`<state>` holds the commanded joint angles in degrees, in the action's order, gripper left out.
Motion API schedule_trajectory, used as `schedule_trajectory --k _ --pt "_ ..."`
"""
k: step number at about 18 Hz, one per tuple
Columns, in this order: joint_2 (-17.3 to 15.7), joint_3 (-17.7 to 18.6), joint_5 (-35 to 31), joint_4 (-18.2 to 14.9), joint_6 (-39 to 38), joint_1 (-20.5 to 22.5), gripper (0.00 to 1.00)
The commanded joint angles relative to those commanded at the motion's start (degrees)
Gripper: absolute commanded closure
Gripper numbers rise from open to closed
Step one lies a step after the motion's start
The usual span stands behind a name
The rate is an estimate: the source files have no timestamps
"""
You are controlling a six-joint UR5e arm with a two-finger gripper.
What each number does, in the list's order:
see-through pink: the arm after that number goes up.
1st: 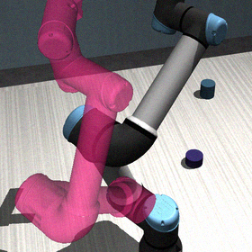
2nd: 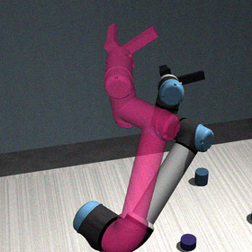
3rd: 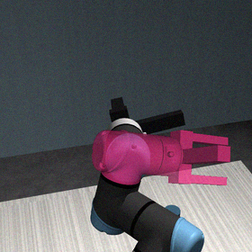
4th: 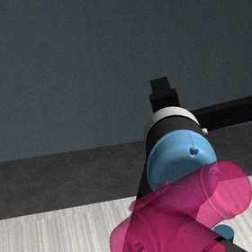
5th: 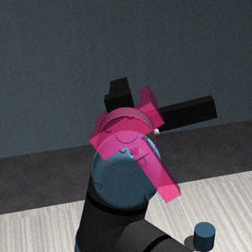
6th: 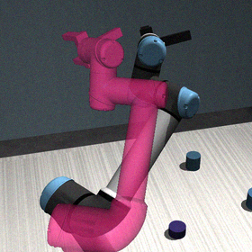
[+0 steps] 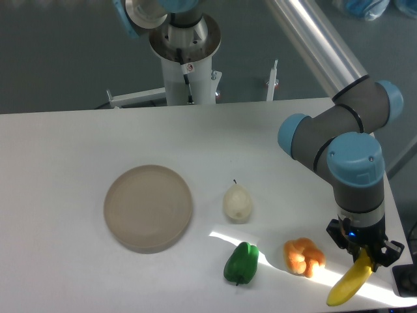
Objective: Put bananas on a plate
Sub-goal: 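Hold the yellow banana in the gripper and lift it slightly, then carry the held banana across the table over the beige plate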
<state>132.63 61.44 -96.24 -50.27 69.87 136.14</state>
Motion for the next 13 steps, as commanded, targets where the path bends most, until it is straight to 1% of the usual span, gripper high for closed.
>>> schedule_trajectory --k 9,13 --pt "-0.53 0.61 0.70 -0.09 -0.62 -0.26 0.68" --pt "-1.31 1.67 0.61 -0.52 -1.92 -0.97 0.68"
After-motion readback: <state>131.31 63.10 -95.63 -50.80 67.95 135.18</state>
